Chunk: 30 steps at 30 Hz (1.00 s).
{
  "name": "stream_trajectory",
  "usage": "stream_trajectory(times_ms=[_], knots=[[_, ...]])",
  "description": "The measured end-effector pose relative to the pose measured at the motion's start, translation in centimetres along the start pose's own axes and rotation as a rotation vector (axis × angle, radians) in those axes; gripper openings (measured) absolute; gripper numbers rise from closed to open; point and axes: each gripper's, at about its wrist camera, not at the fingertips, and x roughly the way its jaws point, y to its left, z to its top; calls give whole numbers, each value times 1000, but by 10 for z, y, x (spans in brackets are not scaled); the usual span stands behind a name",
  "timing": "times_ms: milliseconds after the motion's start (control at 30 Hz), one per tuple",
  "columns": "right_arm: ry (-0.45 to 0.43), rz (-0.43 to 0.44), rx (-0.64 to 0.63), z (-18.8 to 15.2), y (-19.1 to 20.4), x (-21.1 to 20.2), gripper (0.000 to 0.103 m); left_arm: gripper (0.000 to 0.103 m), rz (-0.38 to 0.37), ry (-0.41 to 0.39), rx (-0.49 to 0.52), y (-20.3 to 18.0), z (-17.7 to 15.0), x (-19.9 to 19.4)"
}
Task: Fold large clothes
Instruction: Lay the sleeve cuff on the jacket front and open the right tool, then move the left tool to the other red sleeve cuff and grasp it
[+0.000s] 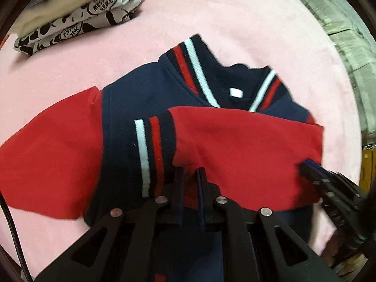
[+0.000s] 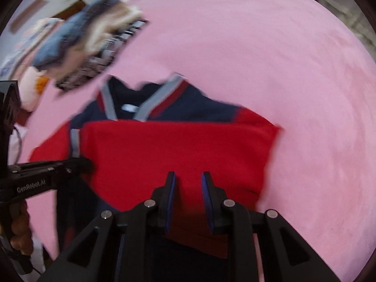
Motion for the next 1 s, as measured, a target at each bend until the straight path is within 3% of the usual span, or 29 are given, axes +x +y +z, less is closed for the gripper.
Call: stream_trajectory(times_ms=[33, 167, 333, 633, 700, 800, 1000], knots=[[1, -21, 8, -3, -12, -2, 1, 9, 0, 2, -2, 1, 0, 3], [18, -94, 82, -12, -58, -15, 1, 8, 4, -7, -2, -1, -2, 1], [18, -55, 175, -18, -83, -33, 1, 11, 13, -6, -25, -8, -8, -9], [26, 45, 154, -11, -48, -65, 5, 38, 47, -50, -34, -24, -35, -54], [36, 64, 127, -11, -37, -71, 5, 54, 69, -78, -36, -26, -43, -70], [47, 88, 90, -14, -22, -81, 5, 58, 97, -110, -48, -30, -50, -92], [74, 145, 35, -19, 19, -94, 6, 58, 47, -112, -114, -3, -69, -124]])
